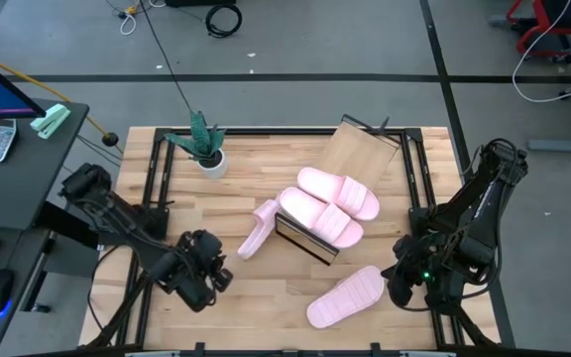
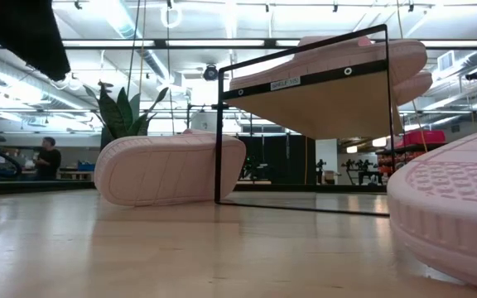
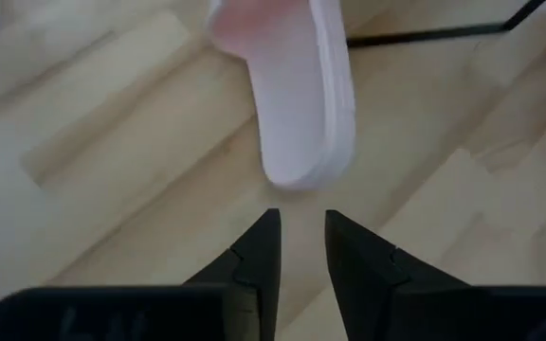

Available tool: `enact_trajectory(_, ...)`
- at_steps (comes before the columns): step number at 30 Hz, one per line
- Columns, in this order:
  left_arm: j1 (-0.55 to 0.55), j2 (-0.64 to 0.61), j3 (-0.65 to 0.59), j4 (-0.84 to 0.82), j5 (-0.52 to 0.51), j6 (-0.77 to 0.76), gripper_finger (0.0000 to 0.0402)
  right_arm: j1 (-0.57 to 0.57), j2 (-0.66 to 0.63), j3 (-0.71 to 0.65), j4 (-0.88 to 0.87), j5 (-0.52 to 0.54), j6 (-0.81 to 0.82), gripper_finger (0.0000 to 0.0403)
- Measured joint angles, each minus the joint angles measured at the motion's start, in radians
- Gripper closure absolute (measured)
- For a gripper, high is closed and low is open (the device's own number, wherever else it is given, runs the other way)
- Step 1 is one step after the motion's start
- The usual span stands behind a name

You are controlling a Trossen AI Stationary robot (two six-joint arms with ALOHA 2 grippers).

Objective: Pick and place slides into the shelf
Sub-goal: Put the pink slide on the shelf

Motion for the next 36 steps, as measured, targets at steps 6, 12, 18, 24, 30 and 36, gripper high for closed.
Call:
enact_trajectory(6,0.014,0.000,-0.042,-0.056,-0.174,0.100,0.0308,-0.017,0.000,0.000,0.004,0.000,0.087,0.0384)
enact_trajectory(12,0.019,0.000,-0.048,-0.069,-0.292,0.360,0.0302,-0.042,0.000,0.000,0.080,0.002,0.113,0.0384)
enact_trajectory(18,0.025,0.000,-0.070,-0.056,-0.446,0.557,0.0304,-0.067,0.003,0.000,0.138,0.002,0.112,0.0384)
enact_trajectory(24,0.033,-0.027,-0.190,0.090,-0.455,0.527,0.0325,-0.090,0.025,0.000,0.146,0.011,0.109,0.0384)
enact_trajectory(30,0.034,-0.152,-0.318,0.436,-0.315,0.789,0.0357,-0.110,0.069,0.000,0.191,0.021,0.084,0.0384)
enact_trajectory(36,0.119,-0.266,-0.383,0.656,-0.154,1.154,0.0378,-0.113,0.107,0.000,0.241,0.020,0.066,0.0384)
